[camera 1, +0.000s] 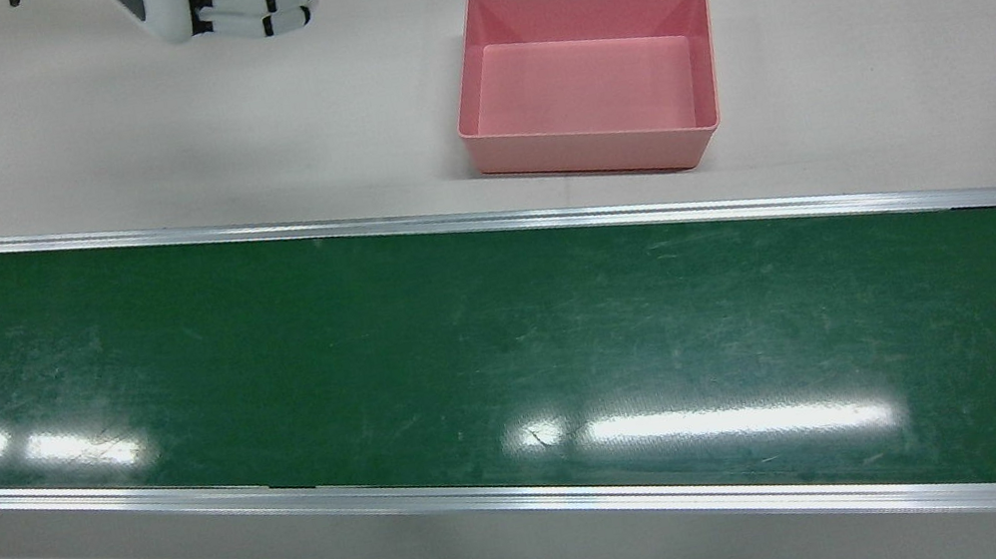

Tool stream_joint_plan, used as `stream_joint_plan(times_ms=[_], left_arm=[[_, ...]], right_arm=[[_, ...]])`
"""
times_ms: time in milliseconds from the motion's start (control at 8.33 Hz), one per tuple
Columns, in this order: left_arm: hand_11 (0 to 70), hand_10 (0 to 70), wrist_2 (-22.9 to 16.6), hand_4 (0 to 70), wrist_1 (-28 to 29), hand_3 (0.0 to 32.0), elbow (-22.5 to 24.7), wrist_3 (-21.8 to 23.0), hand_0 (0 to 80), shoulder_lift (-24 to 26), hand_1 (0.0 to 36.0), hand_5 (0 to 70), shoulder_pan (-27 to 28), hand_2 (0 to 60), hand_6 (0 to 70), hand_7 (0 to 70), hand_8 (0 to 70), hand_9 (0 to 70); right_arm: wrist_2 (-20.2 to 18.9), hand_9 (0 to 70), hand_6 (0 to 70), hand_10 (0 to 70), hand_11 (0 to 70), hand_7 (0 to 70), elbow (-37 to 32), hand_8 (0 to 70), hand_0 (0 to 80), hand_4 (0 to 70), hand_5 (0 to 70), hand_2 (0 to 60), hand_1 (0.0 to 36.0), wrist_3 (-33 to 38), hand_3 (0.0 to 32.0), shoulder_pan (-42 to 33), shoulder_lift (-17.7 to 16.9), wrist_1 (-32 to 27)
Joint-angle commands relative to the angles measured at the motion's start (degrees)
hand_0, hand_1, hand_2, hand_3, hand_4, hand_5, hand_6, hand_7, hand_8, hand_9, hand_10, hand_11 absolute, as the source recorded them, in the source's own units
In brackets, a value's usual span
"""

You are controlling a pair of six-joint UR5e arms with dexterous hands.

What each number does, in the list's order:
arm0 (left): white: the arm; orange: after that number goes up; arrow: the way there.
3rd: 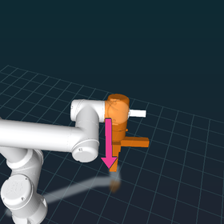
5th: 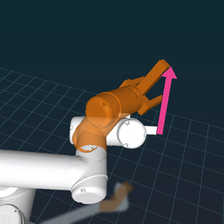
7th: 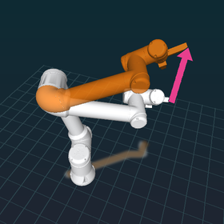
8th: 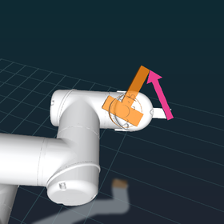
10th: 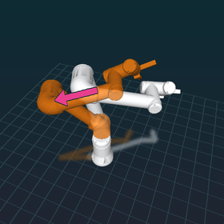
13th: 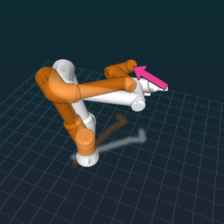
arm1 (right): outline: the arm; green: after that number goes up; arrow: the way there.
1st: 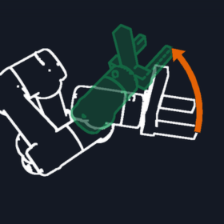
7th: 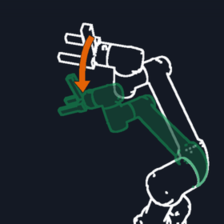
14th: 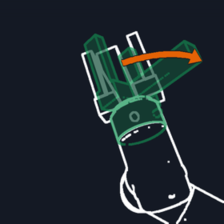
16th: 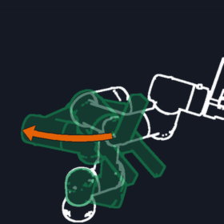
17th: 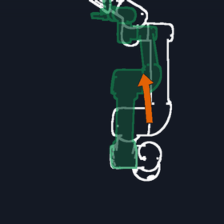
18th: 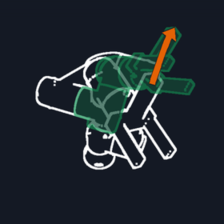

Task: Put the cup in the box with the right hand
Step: 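Lift the cup off the belt and carry it toward the pink tray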

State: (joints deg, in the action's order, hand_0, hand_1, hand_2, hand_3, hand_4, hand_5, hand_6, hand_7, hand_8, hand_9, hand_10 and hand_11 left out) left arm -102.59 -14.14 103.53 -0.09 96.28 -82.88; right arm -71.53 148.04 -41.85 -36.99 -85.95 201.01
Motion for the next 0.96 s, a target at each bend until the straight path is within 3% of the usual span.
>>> stream_joint_plan(times_ms=[0, 240, 360, 480, 600, 720, 840], left_arm=[[0.0, 0.0, 0.0, 0.0, 0.0, 0.0, 0.1, 0.0, 0.0, 0.0, 0.0, 0.0, 0.0, 0.0, 0.0, 0.0, 0.0, 0.0], [0.0, 0.0, -0.1, 0.0, 0.0, 0.0, 0.1, 0.0, 0.0, 0.0, 0.0, 0.0, 0.0, 0.0, 0.0, 0.0, 0.0, 0.0], [0.0, 0.0, 0.0, 0.0, 0.0, 0.0, 0.1, 0.0, 0.0, 0.0, 0.0, 0.0, 0.0, 0.0, 0.0, 0.0, 0.0, 0.0], [0.0, 0.0, 0.0, 0.0, 0.0, 0.0, 0.0, 0.0, 0.0, 0.0, 0.0, 0.0, 0.0, 0.0, 0.0, 0.0, 0.0, 0.0], [0.0, 0.0, 0.0, 0.0, 0.0, 0.0, 0.0, 0.0, 0.0, 0.0, 0.0, 0.0, 0.0, 0.0, 0.0, 0.0, 0.0, 0.0], [0.0, 0.0, 0.0, 0.0, 0.0, 0.0, 0.0, 0.0, 0.0, 0.0, 0.0, 0.0, 0.0, 0.0, 0.0, 0.0, 0.0, 0.0], [0.0, 0.0, 0.0, 0.0, 0.1, 0.0, 0.0, 0.0, 0.0, 0.0, 0.0, 0.0, 0.0, 0.0, 0.0, 0.0, 0.0, 0.0]], right_arm=[[6.9, 70.0, 37.1, 53.1, 70.0, 70.0, 4.7, 57.4, 57.6, 56.4, 18.9, 60.0, 36.0, -15.2, 0.0, 21.9, 1.4, 3.9], [8.1, 70.0, 35.3, 52.4, 70.0, 70.0, 1.0, 56.5, 55.8, 50.4, 18.2, 60.0, 36.0, -18.9, 0.0, 27.7, 2.1, 3.0], [8.1, 70.0, 30.5, 46.0, 66.4, 70.0, 0.1, 50.6, 58.3, 48.4, 16.1, 60.0, 30.8, -19.0, 0.0, 29.0, 3.1, 3.0], [7.7, 31.6, 13.9, 21.3, 33.1, 45.0, 0.7, 17.9, 57.1, 29.4, 9.9, 23.9, 23.3, -18.5, 0.0, 28.1, 2.5, 3.1], [7.7, 1.4, 5.0, 6.3, 11.1, 13.5, 0.8, 0.0, 49.7, 11.6, 5.5, 20.3, 18.5, -18.4, 0.0, 28.4, 2.6, 3.1], [7.7, 0.2, 3.6, 3.1, 6.6, 8.1, 0.8, 0.0, 50.0, 12.1, 5.2, 20.5, 18.8, -18.4, 0.0, 28.4, 2.7, 3.1], [7.7, 0.0, 3.4, 2.4, 5.6, 7.3, 0.8, 0.0, 48.9, 9.3, 5.1, 26.9, 20.2, -18.3, 0.0, 28.3, 2.5, 3.1]])
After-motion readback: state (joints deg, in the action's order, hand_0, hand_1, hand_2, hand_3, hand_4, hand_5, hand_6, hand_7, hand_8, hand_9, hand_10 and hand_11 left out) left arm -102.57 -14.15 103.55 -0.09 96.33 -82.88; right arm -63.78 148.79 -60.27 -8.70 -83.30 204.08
